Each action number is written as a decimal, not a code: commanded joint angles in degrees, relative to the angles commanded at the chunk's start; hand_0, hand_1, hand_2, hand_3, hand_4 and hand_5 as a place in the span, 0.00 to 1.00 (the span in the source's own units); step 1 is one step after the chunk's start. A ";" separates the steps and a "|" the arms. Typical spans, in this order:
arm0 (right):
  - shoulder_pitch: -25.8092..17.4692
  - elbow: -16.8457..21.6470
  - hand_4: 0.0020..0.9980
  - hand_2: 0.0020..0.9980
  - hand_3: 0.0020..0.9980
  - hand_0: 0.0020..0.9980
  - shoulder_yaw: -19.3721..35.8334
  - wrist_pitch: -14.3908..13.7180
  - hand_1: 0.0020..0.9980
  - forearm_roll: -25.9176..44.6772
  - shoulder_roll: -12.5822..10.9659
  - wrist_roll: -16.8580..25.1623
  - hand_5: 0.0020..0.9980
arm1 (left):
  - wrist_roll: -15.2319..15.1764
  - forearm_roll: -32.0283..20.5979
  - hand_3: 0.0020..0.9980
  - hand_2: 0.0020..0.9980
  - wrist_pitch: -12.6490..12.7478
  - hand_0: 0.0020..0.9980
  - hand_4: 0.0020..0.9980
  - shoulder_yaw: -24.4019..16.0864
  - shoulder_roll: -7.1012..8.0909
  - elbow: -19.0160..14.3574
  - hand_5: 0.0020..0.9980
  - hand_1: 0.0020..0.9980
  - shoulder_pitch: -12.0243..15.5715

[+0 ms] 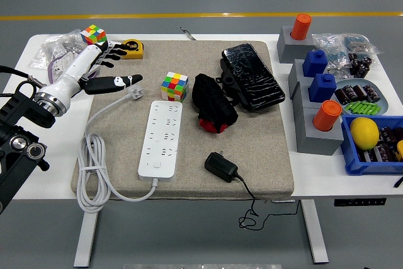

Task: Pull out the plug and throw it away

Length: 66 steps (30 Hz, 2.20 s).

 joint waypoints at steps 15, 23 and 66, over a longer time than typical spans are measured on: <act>-0.02 0.03 1.00 0.69 0.61 0.64 -3.16 -0.01 0.68 0.73 -0.44 -0.02 0.50 | -0.10 -0.05 0.79 0.78 -0.02 0.65 0.95 -0.67 1.34 -0.69 0.45 0.78 1.14; -0.08 0.39 1.00 0.69 0.61 0.64 -3.19 -0.01 0.68 0.96 -0.36 0.01 0.50 | 0.02 0.13 0.79 0.78 -0.10 0.65 0.95 -1.08 1.22 -1.11 0.45 0.78 1.40; -0.76 1.09 1.00 0.69 0.61 0.64 4.66 0.01 0.68 -0.69 0.60 0.04 0.50 | 0.72 1.09 0.79 0.78 -0.76 0.65 0.94 -3.69 -0.95 -2.23 0.46 0.77 -0.62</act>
